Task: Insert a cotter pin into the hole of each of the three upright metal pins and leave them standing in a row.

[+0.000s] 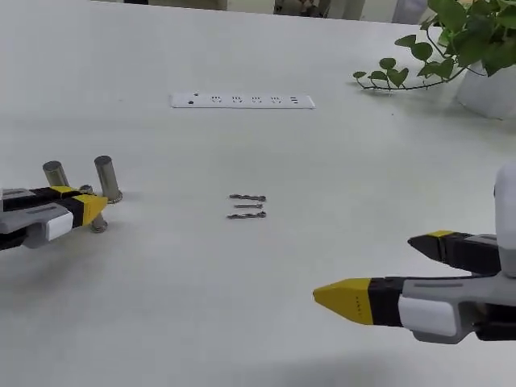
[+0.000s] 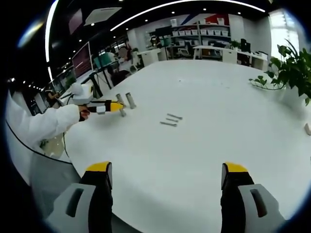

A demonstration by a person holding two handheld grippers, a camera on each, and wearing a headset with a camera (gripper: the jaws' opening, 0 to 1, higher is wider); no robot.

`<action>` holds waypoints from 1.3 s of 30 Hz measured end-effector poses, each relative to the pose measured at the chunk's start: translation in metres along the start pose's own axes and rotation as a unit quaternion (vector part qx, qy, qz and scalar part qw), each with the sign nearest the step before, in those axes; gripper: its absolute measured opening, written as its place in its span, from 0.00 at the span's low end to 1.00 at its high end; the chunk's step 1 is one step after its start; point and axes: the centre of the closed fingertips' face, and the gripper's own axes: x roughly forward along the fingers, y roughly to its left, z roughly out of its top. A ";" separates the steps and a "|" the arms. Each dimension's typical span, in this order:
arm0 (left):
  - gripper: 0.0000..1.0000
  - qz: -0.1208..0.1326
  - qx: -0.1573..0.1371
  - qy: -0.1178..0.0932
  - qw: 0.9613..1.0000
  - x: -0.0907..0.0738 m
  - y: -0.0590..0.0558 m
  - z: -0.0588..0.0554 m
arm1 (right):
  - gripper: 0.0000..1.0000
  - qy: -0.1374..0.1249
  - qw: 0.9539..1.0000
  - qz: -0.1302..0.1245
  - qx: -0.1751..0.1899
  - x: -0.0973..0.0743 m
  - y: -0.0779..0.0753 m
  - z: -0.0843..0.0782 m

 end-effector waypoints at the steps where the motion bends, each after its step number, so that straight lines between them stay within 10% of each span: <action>1: 0.06 0.000 0.002 -0.001 1.000 0.000 -0.001 0.000 | 0.91 -0.001 1.000 -0.002 -0.002 0.000 0.000 0.000; 15: 0.06 -0.048 -0.003 -0.039 0.998 -0.007 -0.052 0.024 | 0.92 -0.034 0.999 0.000 0.001 -0.009 0.003 0.012; 39: 0.06 -0.120 0.049 -0.010 0.992 -0.006 -0.127 0.000 | 0.91 -0.063 0.998 0.008 -0.012 -0.021 0.012 0.022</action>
